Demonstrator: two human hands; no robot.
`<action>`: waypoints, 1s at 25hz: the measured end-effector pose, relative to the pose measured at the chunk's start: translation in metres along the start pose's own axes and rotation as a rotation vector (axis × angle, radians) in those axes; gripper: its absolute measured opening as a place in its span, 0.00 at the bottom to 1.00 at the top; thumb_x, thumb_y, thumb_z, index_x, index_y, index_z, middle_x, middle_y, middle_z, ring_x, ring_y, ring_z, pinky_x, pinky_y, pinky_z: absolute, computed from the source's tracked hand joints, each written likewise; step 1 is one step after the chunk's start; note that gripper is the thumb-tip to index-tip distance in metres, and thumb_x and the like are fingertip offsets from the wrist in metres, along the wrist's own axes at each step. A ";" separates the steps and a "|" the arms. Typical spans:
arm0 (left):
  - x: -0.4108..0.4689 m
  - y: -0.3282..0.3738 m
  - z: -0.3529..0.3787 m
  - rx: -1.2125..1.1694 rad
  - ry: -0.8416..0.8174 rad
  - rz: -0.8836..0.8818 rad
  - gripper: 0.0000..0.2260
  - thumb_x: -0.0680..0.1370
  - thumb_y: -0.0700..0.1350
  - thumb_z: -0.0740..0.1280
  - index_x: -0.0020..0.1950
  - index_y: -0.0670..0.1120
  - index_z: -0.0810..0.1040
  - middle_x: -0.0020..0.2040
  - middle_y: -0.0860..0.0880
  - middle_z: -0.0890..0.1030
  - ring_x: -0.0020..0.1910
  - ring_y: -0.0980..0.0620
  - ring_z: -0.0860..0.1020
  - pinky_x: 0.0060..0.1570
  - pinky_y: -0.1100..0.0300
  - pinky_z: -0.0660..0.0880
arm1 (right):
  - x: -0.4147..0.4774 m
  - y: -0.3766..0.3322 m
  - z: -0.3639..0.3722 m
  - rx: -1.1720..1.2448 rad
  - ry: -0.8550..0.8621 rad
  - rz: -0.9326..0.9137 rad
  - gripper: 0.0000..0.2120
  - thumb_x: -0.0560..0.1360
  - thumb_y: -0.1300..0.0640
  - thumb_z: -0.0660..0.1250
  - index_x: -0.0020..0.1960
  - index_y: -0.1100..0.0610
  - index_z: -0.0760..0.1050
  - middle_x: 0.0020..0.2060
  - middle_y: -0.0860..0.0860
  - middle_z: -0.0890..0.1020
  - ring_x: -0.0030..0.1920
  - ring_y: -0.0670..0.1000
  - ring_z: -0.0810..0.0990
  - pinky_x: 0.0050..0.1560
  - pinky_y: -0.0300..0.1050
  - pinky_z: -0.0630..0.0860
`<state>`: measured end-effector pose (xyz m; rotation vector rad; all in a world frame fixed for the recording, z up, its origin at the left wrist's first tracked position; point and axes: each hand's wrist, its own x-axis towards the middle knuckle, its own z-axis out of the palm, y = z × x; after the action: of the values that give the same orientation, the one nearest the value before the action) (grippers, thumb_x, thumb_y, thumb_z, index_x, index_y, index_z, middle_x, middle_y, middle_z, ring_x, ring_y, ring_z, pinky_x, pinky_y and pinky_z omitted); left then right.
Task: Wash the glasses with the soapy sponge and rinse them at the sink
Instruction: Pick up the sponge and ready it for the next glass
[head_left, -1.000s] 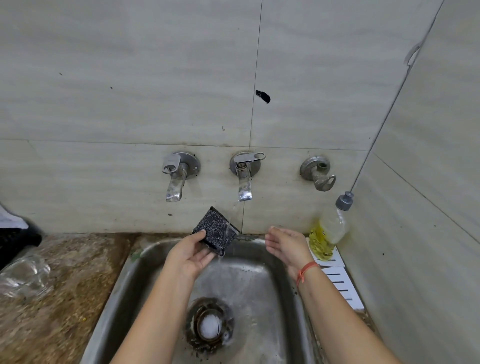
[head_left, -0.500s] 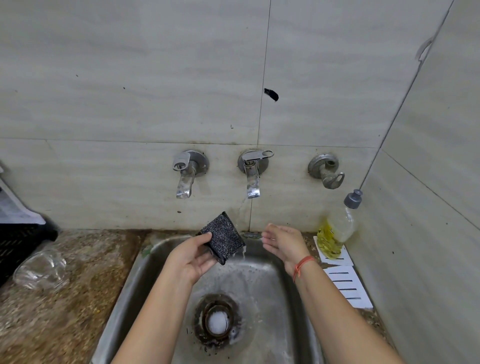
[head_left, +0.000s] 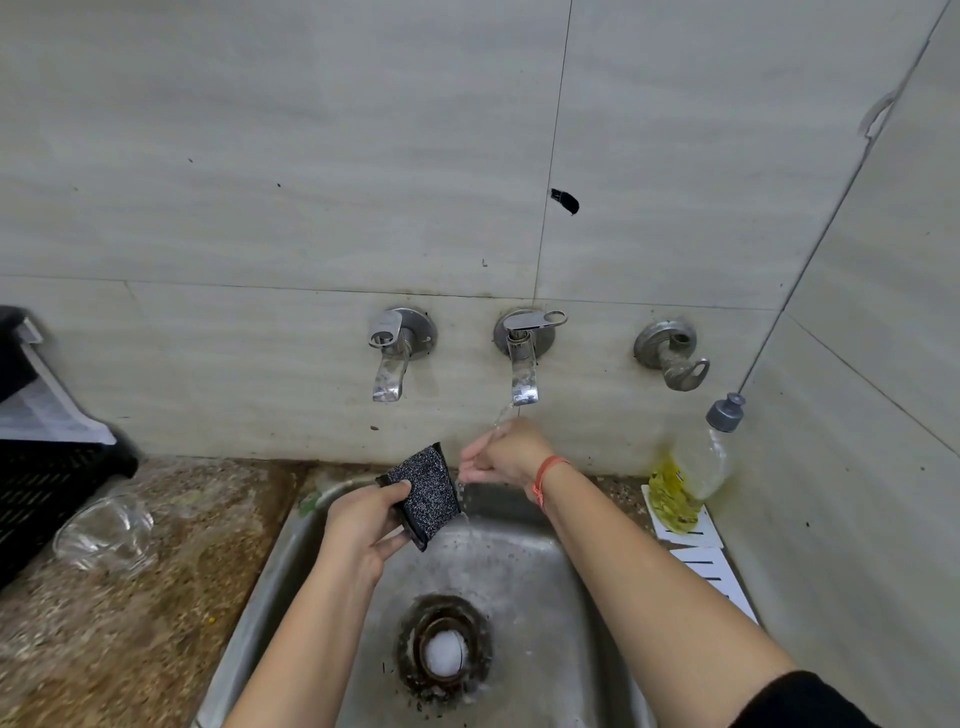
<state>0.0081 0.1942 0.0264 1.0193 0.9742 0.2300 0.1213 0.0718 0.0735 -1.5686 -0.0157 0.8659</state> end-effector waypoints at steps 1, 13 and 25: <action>0.002 -0.001 0.000 0.000 -0.002 0.003 0.03 0.77 0.35 0.66 0.48 0.43 0.75 0.42 0.44 0.80 0.39 0.49 0.79 0.21 0.61 0.75 | -0.001 -0.001 0.000 -0.058 0.001 -0.026 0.08 0.78 0.67 0.63 0.44 0.69 0.78 0.43 0.62 0.82 0.40 0.52 0.84 0.49 0.42 0.79; -0.013 0.002 0.044 0.026 -0.151 0.018 0.02 0.77 0.34 0.66 0.46 0.41 0.76 0.40 0.43 0.81 0.38 0.46 0.80 0.26 0.59 0.79 | -0.038 -0.080 -0.067 0.221 0.217 -0.490 0.15 0.80 0.58 0.61 0.38 0.64 0.77 0.27 0.55 0.80 0.24 0.47 0.78 0.30 0.37 0.79; -0.011 -0.003 0.047 0.013 -0.143 0.047 0.04 0.77 0.34 0.66 0.50 0.39 0.77 0.42 0.41 0.82 0.40 0.45 0.81 0.31 0.56 0.81 | -0.074 -0.095 -0.048 -0.160 0.013 -0.334 0.09 0.76 0.65 0.66 0.37 0.68 0.78 0.23 0.55 0.80 0.20 0.45 0.77 0.21 0.32 0.73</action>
<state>0.0373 0.1572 0.0384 1.0565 0.8240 0.1874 0.1373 0.0164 0.1899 -1.6599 -0.3363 0.6024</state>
